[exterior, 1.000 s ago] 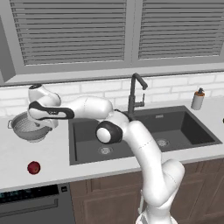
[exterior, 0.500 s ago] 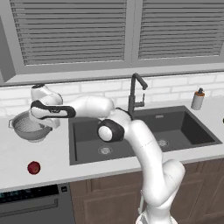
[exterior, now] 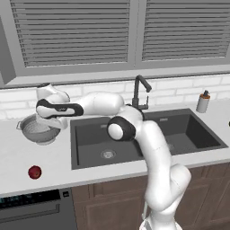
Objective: Put the colander in the sink, put the pear, kiwi in the colander, and turn on the sink faucet and pour water over the colander.
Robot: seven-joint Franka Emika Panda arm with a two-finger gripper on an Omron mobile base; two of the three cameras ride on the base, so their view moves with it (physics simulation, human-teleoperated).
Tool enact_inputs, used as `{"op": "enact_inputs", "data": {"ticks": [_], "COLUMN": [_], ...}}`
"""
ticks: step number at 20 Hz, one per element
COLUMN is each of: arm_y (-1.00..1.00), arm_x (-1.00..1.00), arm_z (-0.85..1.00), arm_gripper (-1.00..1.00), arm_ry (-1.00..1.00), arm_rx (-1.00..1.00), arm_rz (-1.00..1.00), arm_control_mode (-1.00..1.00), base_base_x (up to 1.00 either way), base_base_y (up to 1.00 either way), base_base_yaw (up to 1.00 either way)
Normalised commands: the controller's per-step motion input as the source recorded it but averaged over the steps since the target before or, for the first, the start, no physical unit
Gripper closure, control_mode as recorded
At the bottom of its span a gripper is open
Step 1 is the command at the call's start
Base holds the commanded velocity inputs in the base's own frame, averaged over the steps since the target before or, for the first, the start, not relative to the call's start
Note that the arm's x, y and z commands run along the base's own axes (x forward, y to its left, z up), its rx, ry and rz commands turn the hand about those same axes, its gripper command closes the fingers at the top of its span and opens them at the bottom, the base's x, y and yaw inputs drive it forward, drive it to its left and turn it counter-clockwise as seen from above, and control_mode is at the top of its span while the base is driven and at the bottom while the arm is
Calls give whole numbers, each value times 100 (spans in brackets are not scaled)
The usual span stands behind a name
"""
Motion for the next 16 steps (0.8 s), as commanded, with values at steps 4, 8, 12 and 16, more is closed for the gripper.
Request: {"op": "enact_inputs", "data": {"ticks": [4, 8, 12, 16], "arm_y": [-57, -60, -73, -82], "arm_x": [-50, -75, -72, -53], "arm_z": [31, 23, 18, 4], "arm_gripper": [100, 100, 100, 100], "arm_ry": [-6, -9, 0, -1], "arm_rx": [0, 0, 1, 0], "arm_rz": [0, 0, 0, -18], "arm_control_mode": [-100, -100, -100, -100], "base_base_x": [0, 0, 0, 0], "base_base_y": [0, 0, 0, 0], "base_base_yaw": [0, 0, 0, 0]}}
